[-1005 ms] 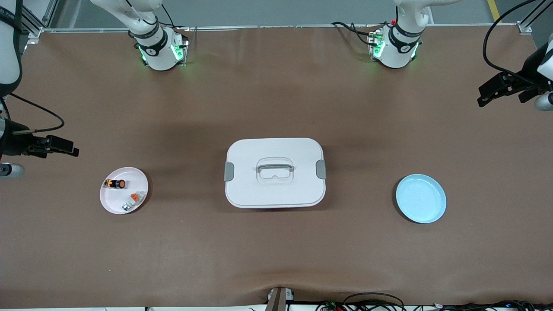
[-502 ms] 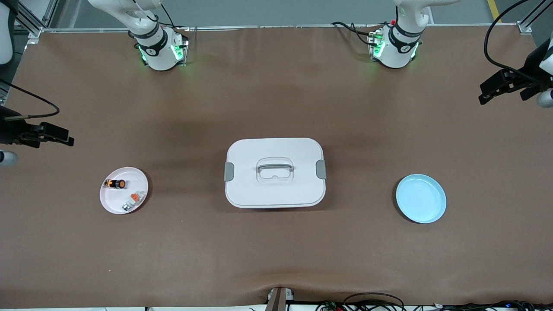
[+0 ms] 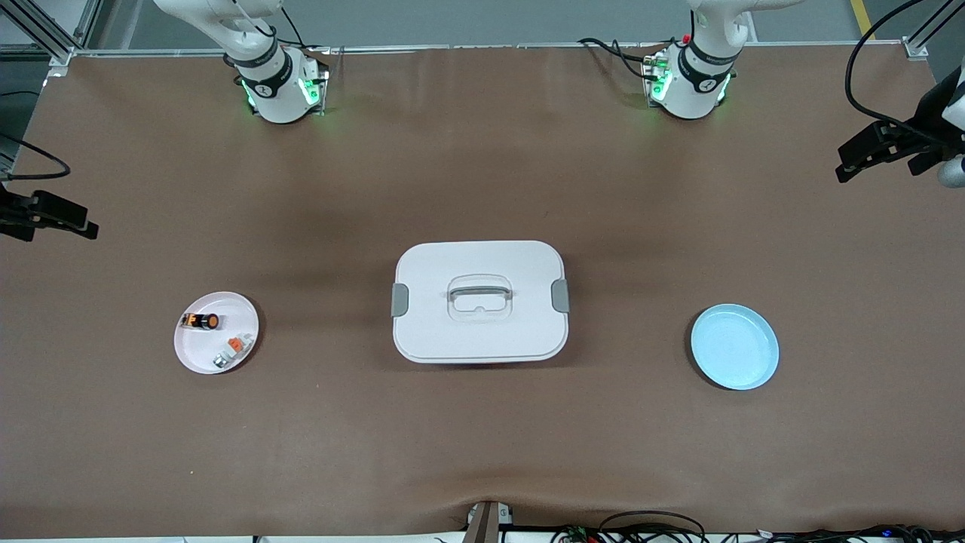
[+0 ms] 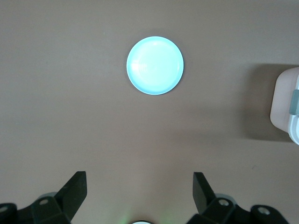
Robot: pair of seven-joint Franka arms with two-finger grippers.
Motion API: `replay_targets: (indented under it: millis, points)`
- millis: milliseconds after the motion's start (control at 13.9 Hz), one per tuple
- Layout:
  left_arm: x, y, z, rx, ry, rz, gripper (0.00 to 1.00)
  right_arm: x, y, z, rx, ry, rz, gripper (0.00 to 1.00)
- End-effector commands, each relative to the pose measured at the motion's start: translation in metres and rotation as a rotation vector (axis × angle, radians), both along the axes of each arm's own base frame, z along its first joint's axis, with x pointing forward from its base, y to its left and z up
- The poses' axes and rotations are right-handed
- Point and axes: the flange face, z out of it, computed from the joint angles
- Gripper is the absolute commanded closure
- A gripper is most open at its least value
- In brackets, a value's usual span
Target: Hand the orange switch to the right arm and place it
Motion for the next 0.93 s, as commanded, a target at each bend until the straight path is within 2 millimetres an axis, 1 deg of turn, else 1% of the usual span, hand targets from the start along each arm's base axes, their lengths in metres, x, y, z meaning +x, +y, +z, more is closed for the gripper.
replay_targets:
  millis: [0,72,646,861]
  points:
    - [-0.005,0.003,0.006,-0.017,0.000,-0.010,0.00,-0.010,-0.006,0.021,-0.006,0.008,-0.022,0.00]
    - [-0.005,0.003,0.006,-0.017,0.000,-0.010,0.00,-0.013,-0.009,0.026,-0.003,0.017,-0.025,0.00]
    - [-0.006,0.002,0.005,-0.014,0.004,-0.016,0.00,-0.014,-0.008,0.025,0.011,0.031,-0.025,0.00]
    - [-0.009,-0.001,0.004,-0.013,0.024,-0.027,0.00,-0.020,-0.006,0.022,0.018,0.081,-0.079,0.00]
